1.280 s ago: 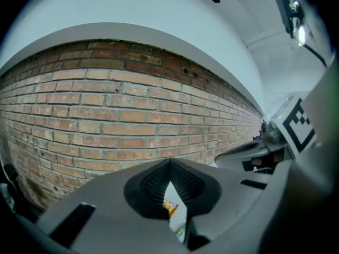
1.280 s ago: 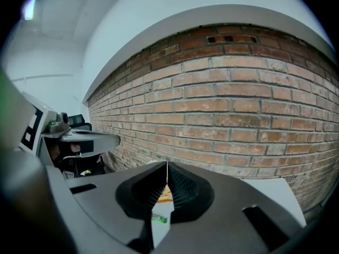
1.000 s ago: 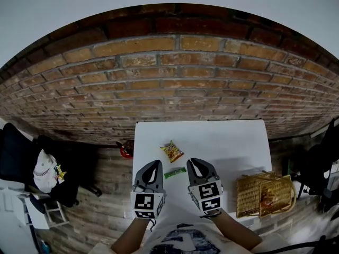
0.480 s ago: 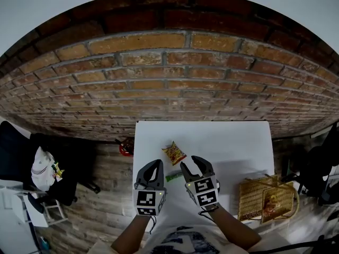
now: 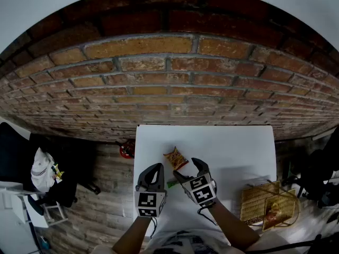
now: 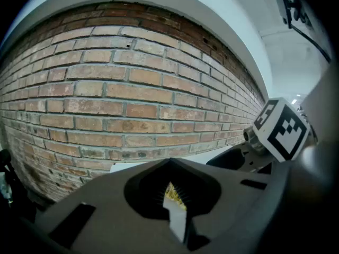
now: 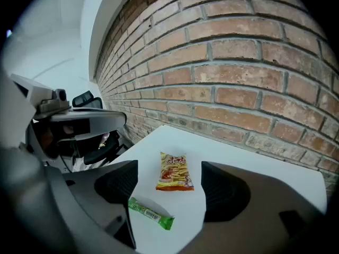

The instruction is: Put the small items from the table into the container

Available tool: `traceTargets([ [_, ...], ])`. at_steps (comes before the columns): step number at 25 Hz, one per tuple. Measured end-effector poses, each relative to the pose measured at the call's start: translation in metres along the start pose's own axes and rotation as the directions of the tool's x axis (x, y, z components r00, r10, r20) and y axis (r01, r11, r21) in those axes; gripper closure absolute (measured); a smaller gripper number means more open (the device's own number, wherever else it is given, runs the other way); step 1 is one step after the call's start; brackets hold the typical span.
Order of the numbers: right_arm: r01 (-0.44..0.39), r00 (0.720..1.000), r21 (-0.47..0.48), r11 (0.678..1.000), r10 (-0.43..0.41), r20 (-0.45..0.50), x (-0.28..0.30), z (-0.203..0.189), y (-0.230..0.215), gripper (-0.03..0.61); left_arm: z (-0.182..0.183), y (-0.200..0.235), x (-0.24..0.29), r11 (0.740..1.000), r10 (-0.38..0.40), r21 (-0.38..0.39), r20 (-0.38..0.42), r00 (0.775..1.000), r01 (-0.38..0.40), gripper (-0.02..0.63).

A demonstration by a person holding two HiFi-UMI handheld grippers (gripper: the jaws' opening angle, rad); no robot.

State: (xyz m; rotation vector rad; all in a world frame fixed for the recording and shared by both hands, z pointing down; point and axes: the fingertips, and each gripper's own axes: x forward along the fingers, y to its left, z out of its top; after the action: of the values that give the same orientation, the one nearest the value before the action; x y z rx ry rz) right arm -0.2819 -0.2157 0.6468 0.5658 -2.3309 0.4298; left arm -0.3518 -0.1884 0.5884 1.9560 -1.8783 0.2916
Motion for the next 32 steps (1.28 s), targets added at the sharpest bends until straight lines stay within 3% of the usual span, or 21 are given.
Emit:
traceTargets([
  [5, -0.012, 1.000, -0.046, 0.999, 0.011, -0.027, 0.019, -0.004, -0.002, 0.227, -0.006, 0.007, 0.010, 1.000, 0.007, 0.002, -0.017, 1.000, -0.007, 0.565],
  [32, -0.053, 0.989, -0.065, 0.997, 0.043, -0.140, 0.091, -0.029, -0.013, 0.227, -0.035, 0.031, 0.044, 0.999, 0.030, -0.021, -0.082, 0.996, -0.032, 0.565],
])
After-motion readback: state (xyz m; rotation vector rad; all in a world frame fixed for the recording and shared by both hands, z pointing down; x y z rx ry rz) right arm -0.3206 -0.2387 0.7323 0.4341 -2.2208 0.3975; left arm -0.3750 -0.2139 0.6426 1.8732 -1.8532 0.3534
